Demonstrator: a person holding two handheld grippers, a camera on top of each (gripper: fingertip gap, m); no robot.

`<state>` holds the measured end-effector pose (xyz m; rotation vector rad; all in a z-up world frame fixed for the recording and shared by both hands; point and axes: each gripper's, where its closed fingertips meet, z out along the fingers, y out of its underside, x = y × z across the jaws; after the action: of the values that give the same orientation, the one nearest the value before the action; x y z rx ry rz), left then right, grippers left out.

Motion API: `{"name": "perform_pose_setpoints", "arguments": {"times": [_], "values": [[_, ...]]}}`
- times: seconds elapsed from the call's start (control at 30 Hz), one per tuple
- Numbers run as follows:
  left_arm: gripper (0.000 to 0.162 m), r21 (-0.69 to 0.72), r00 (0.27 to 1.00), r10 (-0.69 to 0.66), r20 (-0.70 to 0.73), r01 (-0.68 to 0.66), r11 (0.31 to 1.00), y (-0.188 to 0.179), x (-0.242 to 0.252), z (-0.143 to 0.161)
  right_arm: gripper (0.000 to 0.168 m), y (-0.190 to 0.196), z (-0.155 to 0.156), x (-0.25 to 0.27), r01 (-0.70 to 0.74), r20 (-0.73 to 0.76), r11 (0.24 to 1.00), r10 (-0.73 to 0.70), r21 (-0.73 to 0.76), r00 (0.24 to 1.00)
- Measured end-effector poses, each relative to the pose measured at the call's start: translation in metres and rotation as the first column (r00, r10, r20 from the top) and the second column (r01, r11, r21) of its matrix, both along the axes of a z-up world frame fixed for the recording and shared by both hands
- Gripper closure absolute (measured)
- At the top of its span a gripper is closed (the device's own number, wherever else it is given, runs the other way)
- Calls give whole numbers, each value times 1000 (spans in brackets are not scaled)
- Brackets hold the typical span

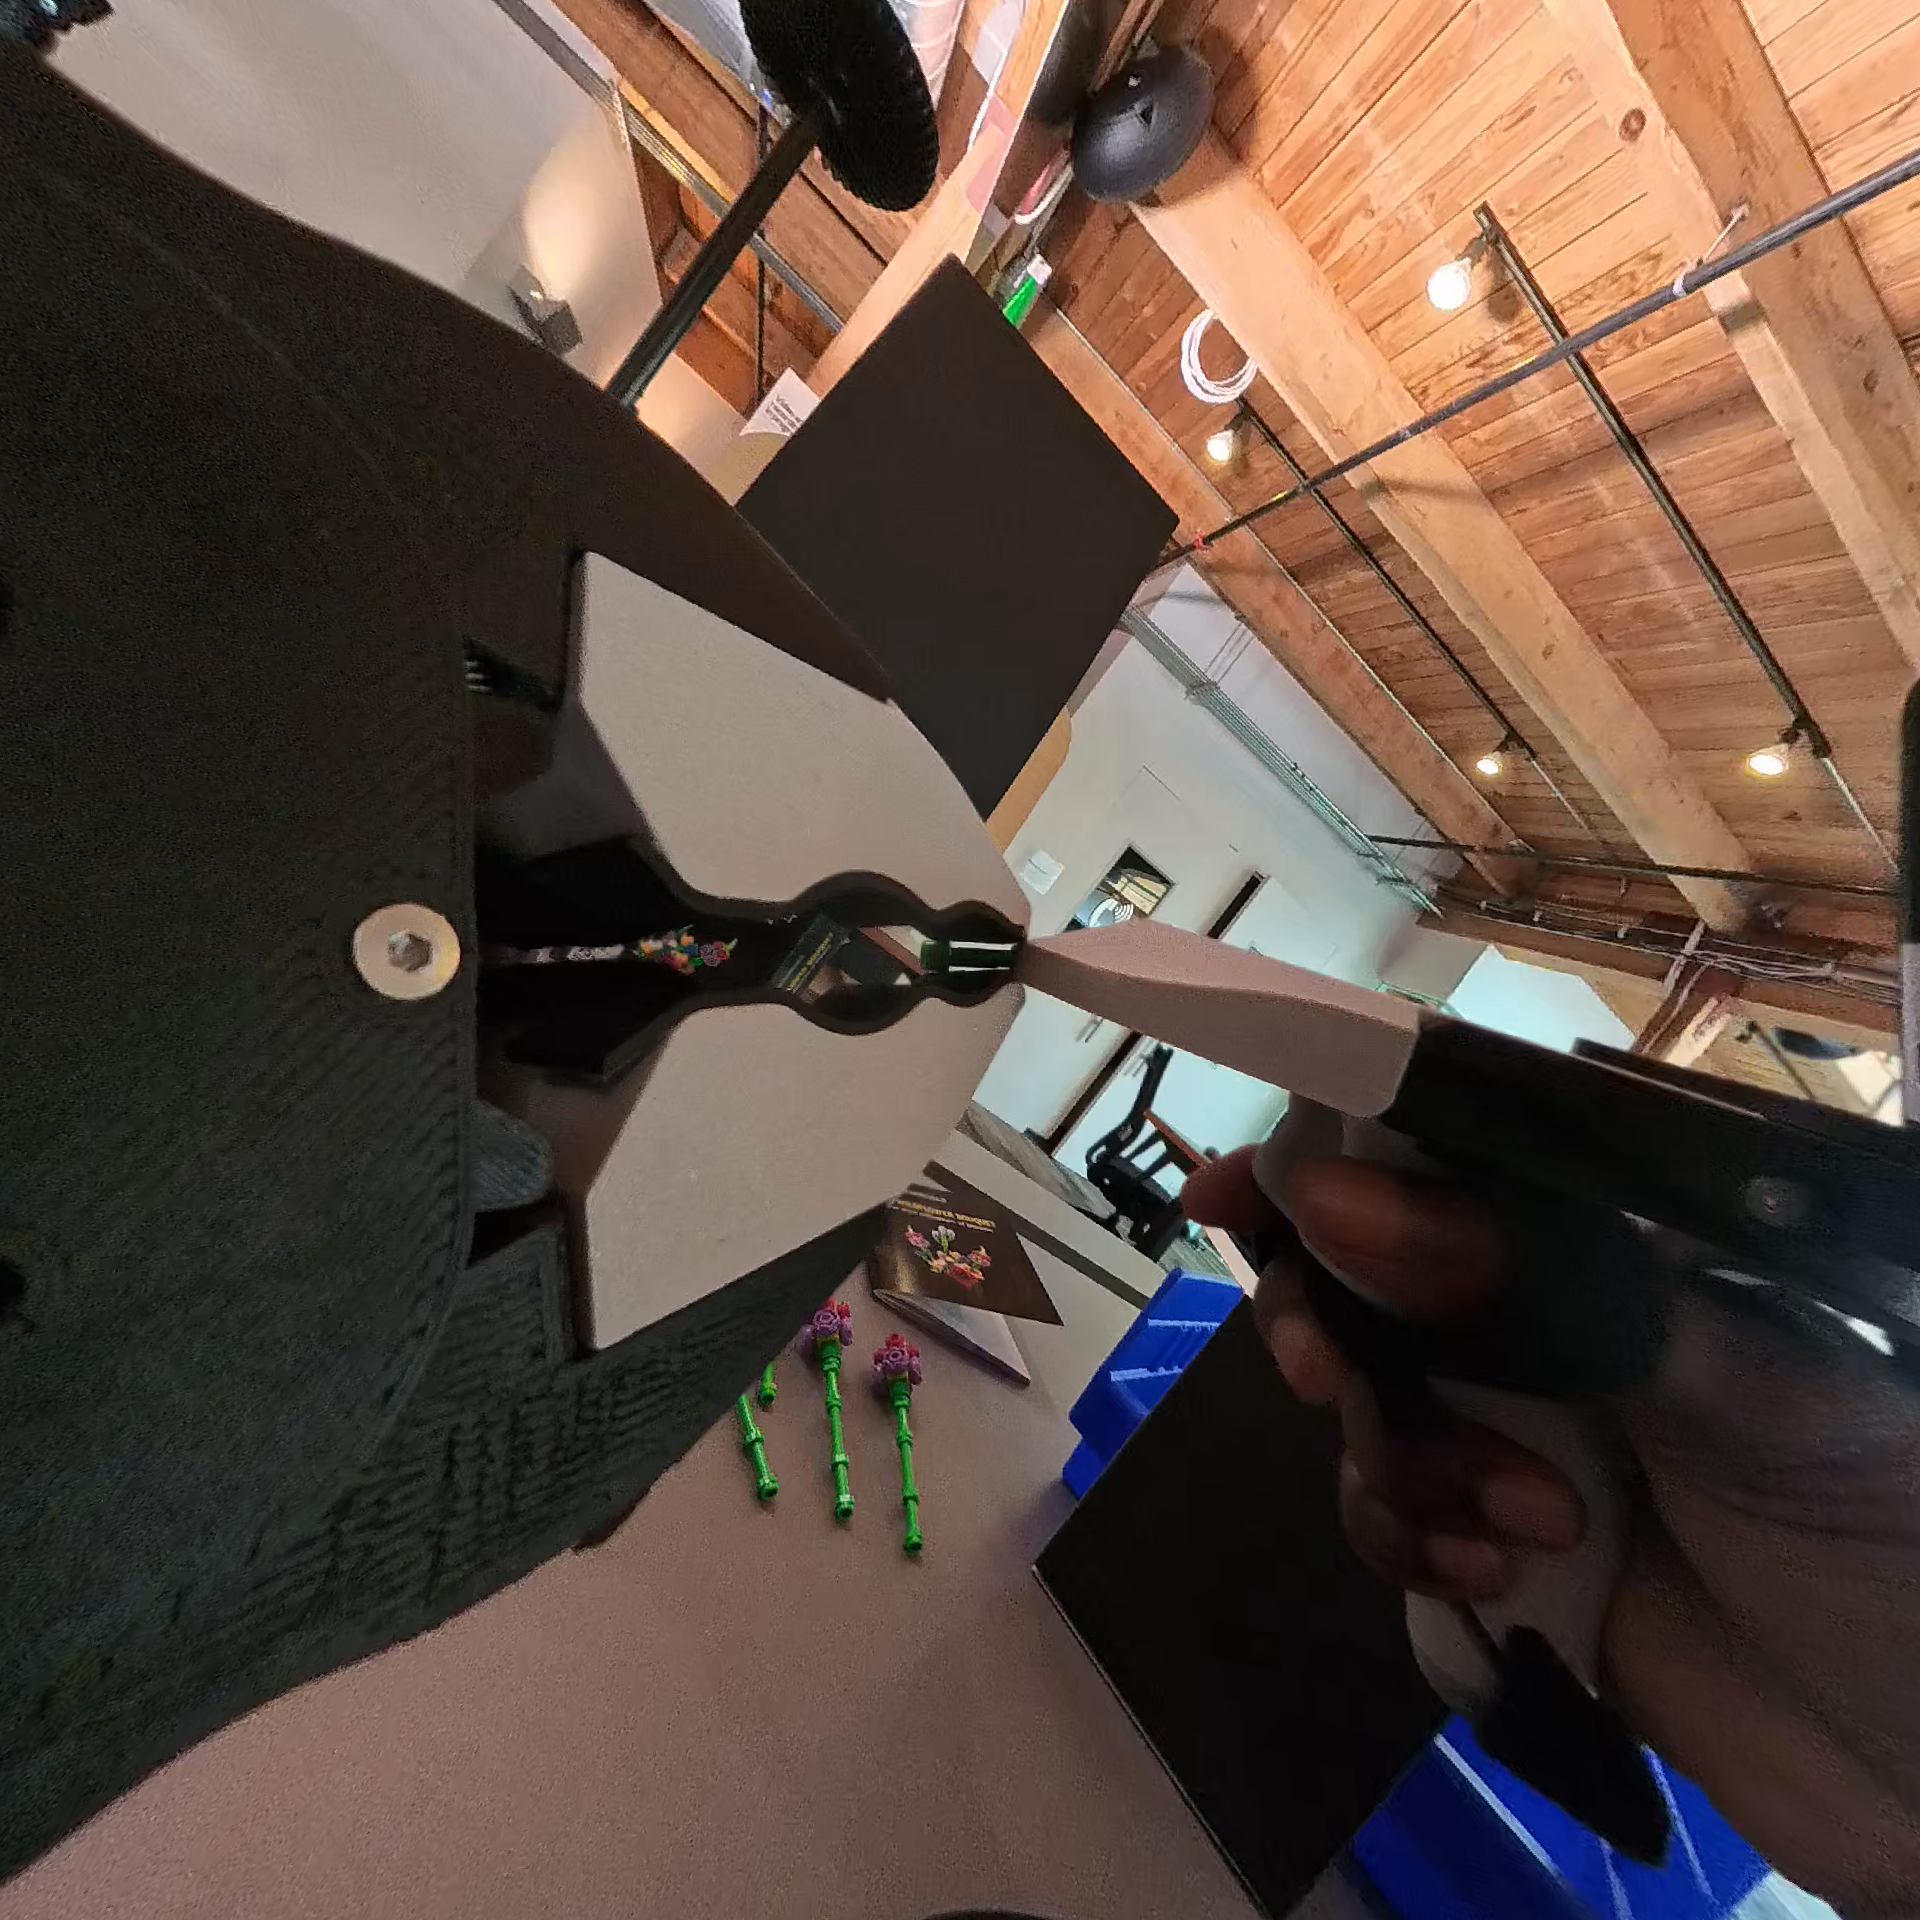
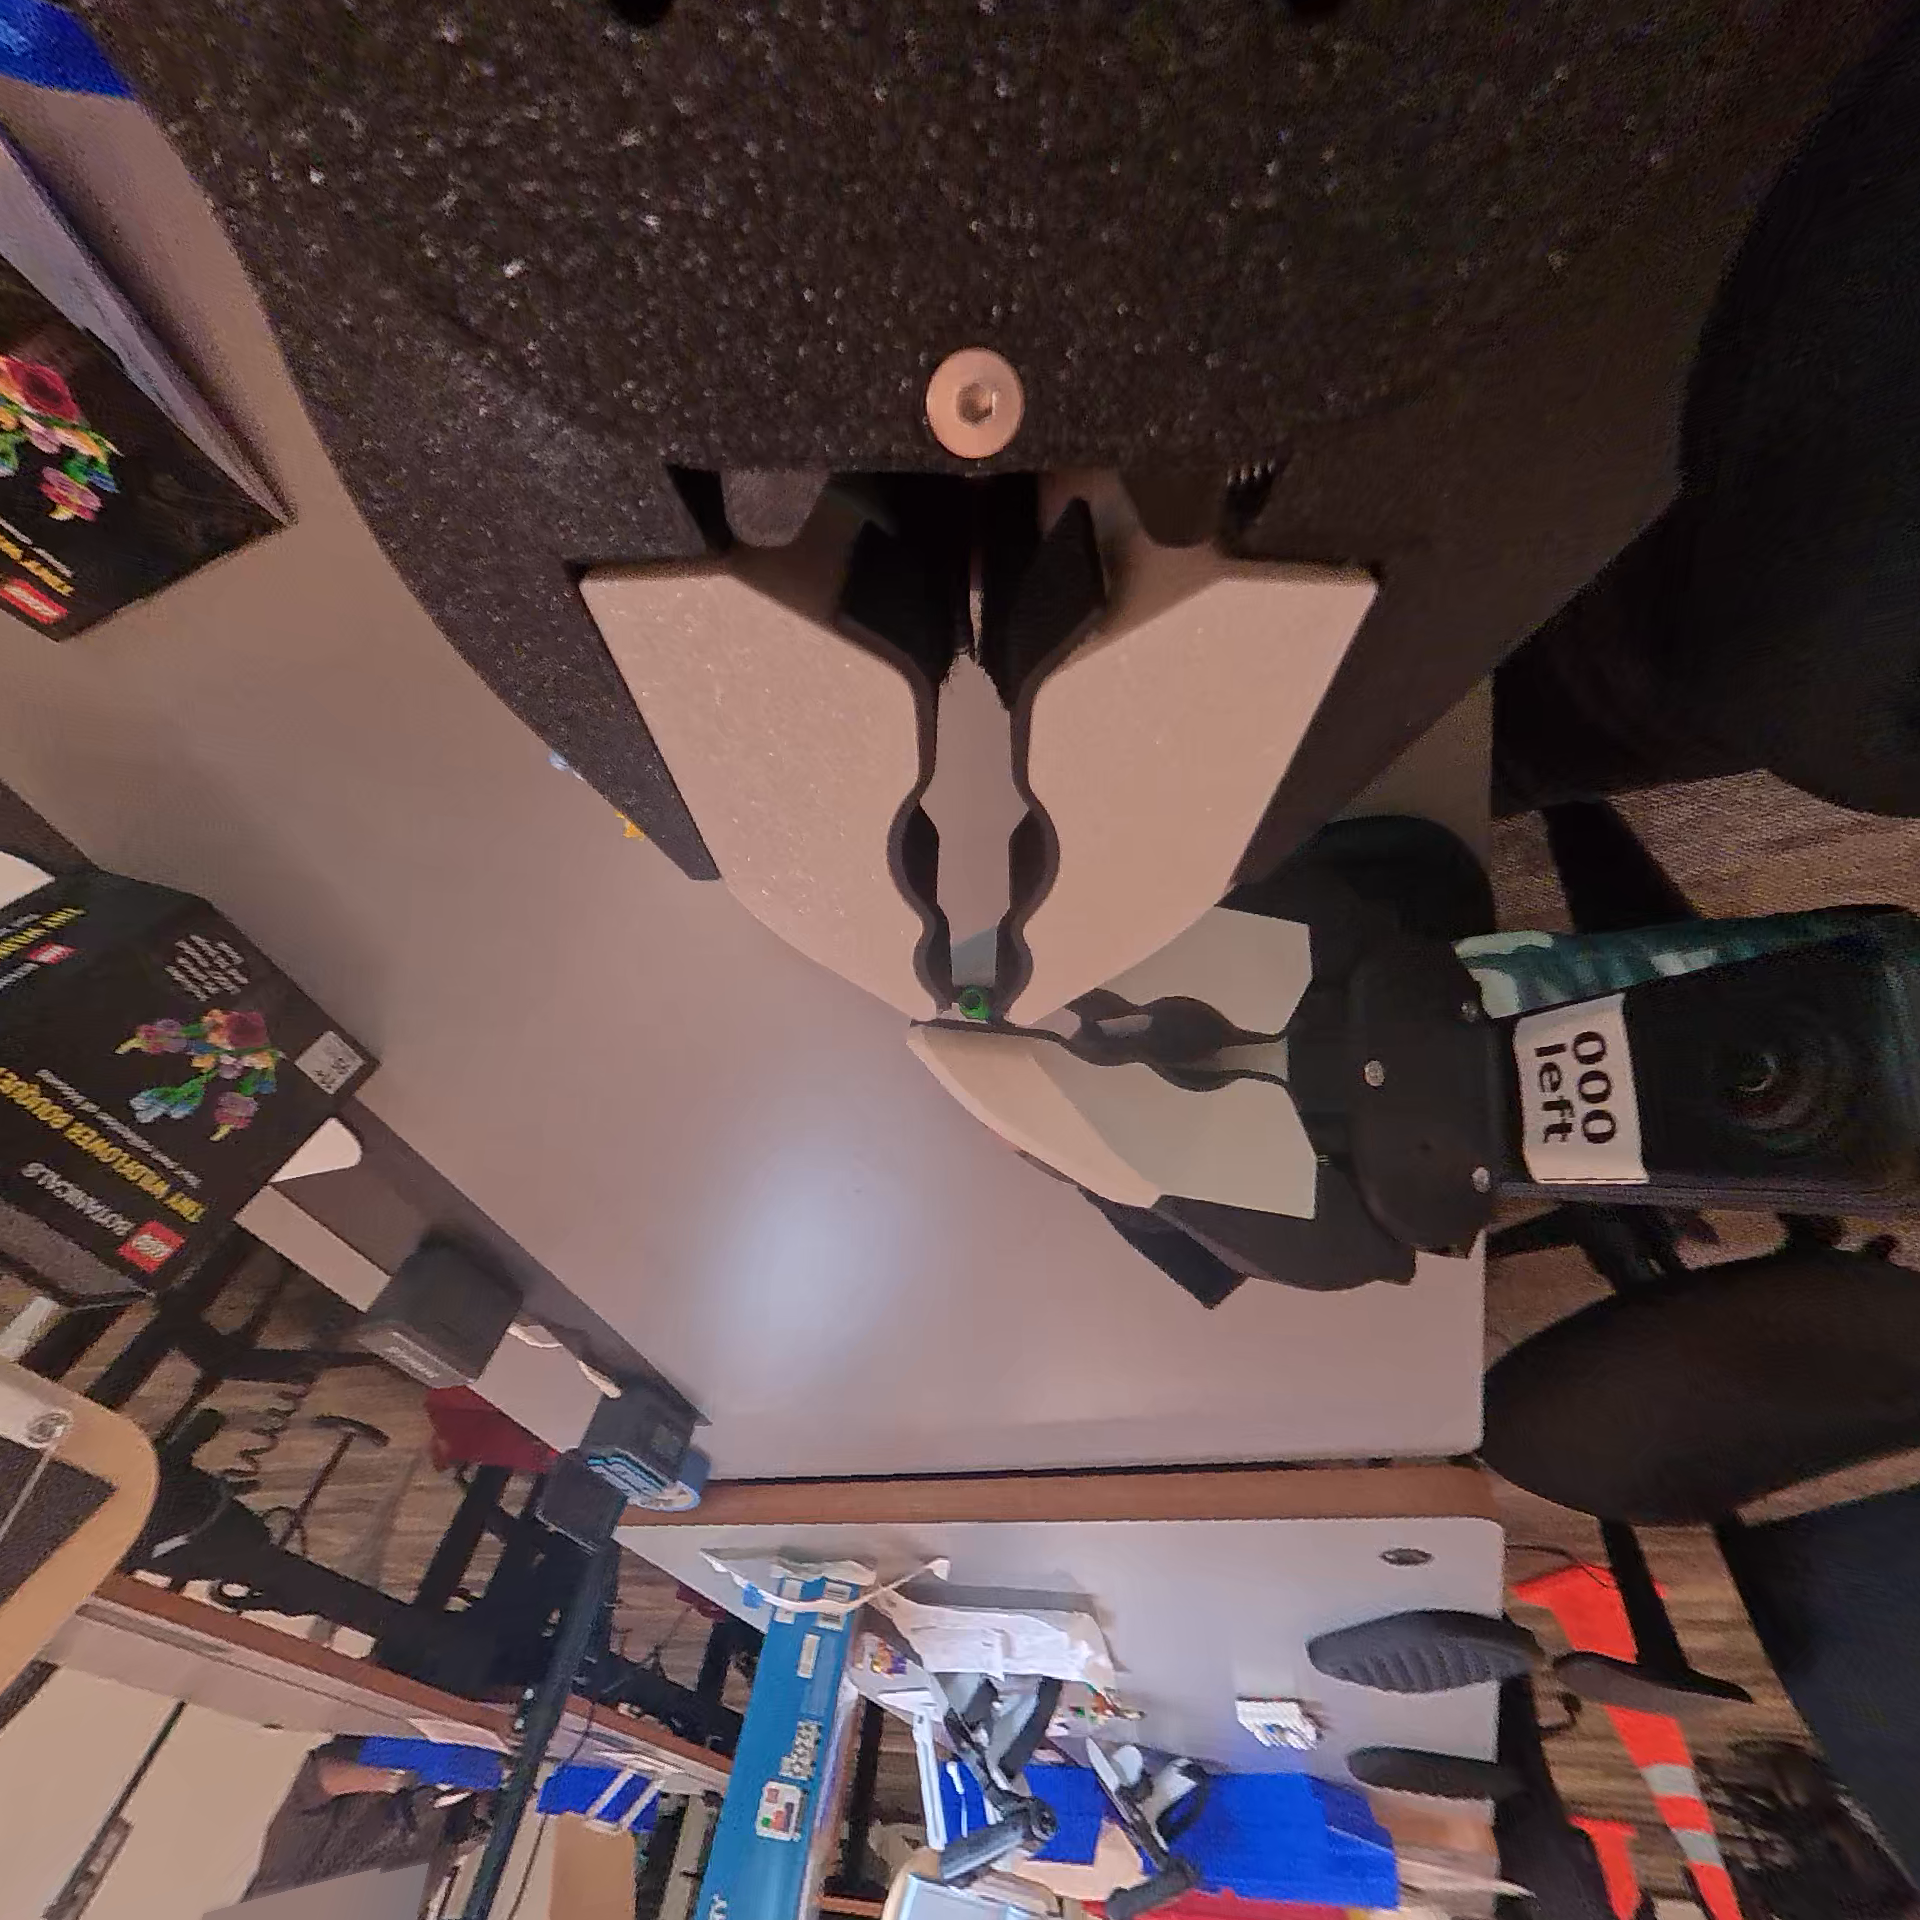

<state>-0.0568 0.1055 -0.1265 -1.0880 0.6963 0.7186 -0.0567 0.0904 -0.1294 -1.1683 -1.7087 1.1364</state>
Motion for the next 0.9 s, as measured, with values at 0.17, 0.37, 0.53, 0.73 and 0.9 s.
{"name": "perform_pose_setpoints", "arguments": {"times": [0.17, 0.37, 0.53, 0.73, 0.9], "values": [[157, -15, 1000, 4, 21, -4, 1000, 1, -2, -1, 163, 0, 1, -2, 12, -22, 999, -11, 45, 1000], [156, -40, 997, -29, 73, 32, 999, 2, -3, -2, 163, 5, 6, 3, 0, -34, 1000, 1, 17, 999], [157, -60, 995, -54, 83, 59, 996, 3, -1, -4, 163, 7, 5, 6, -6, -27, 1000, 6, 8, 1000], [157, -68, 994, -72, 88, 78, 995, 2, 2, -5, 156, 5, 3, 6, -35, -18, 999, 35, -7, 999], [157, -77, 994, -78, 80, 84, 993, 3, 3, -8, 163, 3, 2, 5, -54, -22, 998, 54, -16, 998]]}}
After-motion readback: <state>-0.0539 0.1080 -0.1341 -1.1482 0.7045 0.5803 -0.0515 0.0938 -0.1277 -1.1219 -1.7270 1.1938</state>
